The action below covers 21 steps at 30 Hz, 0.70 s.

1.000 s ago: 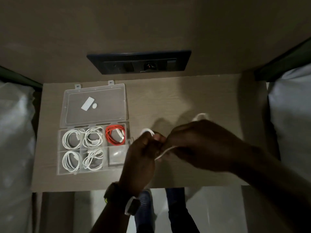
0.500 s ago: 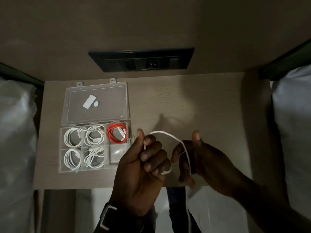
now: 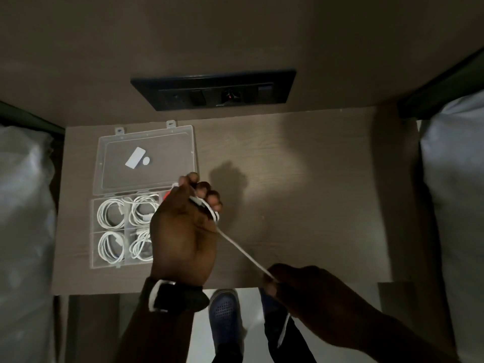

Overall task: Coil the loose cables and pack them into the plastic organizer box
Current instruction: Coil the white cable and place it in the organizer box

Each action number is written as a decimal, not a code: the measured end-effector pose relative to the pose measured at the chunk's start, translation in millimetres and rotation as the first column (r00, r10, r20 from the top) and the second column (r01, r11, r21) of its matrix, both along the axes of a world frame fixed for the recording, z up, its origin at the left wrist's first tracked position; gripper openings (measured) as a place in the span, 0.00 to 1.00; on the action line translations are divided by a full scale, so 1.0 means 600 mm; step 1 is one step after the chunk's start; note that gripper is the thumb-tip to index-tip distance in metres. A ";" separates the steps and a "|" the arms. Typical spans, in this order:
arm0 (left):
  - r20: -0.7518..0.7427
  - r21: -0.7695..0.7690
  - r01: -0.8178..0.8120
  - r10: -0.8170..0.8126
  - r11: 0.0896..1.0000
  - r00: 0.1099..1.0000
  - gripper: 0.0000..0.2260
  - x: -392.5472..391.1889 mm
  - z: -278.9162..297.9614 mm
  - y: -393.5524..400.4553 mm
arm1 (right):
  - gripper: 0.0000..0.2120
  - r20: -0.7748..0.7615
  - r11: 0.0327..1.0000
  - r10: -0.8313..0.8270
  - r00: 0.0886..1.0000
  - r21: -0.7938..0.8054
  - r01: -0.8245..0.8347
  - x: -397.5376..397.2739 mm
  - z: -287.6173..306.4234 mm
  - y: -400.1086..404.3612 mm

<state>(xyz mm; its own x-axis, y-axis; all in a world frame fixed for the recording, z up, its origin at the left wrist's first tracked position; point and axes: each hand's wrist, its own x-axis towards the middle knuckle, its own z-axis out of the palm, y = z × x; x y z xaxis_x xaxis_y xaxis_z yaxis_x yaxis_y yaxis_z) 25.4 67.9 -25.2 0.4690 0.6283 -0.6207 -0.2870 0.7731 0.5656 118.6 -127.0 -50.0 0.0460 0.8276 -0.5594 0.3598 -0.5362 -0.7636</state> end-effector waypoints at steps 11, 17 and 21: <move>-0.321 0.046 0.795 -0.745 0.605 0.585 0.23 -0.017 -0.010 -0.118 | 0.05 0.205 0.908 -0.164 0.965 0.414 0.066 0.100 0.028 0.061; 0.109 -0.081 0.413 -0.404 0.907 0.908 0.14 -0.006 0.009 -0.100 | 0.09 -0.233 0.842 -0.458 0.858 0.197 0.502 0.058 -0.009 0.065; 0.291 -0.149 0.105 -0.058 0.983 0.955 0.14 -0.019 0.006 -0.046 | 0.11 -0.029 0.983 -0.172 0.985 0.062 0.174 -0.004 -0.024 0.028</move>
